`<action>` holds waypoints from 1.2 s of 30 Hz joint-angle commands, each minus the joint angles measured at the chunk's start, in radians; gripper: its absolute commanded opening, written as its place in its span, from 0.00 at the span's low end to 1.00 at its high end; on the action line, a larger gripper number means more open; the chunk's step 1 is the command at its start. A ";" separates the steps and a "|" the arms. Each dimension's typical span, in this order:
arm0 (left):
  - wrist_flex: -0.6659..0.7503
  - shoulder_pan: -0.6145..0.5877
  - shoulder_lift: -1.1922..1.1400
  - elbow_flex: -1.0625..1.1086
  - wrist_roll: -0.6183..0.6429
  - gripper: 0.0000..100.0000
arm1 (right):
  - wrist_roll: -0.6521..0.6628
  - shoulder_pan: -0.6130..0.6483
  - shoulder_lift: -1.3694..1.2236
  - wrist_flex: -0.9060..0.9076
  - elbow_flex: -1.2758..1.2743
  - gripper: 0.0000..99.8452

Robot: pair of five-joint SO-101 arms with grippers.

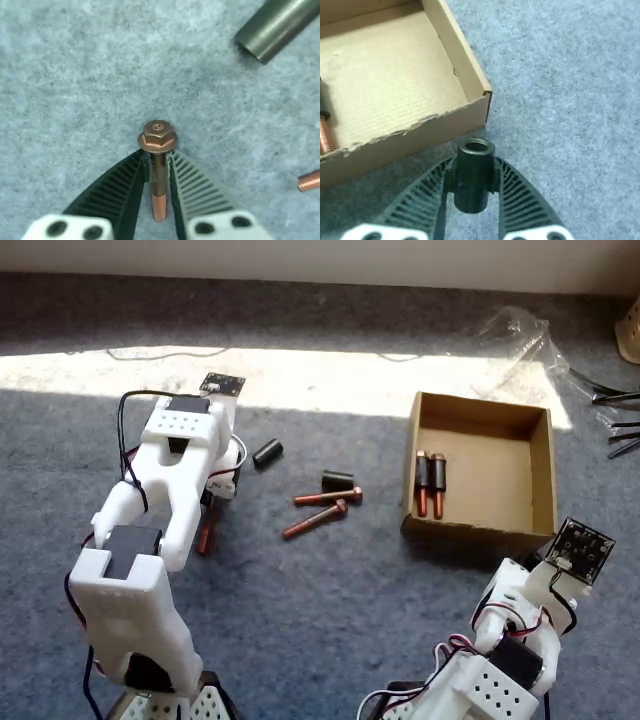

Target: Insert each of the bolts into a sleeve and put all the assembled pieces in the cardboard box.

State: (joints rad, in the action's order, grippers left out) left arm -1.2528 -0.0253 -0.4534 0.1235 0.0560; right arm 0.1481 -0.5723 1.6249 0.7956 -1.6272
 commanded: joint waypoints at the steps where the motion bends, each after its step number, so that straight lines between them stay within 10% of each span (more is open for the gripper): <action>1: -0.003 -0.013 -0.041 -0.019 -0.037 0.01 | -0.006 -0.010 0.008 -0.035 0.012 0.00; 36: 0.290 0.019 0.289 0.377 -0.038 0.01 | -0.003 -0.010 0.008 -0.035 0.012 0.00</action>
State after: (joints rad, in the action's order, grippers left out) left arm -0.9966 -0.0207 -0.1726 0.4795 0.0192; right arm 0.1481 -0.5723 1.6249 0.7956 -1.6272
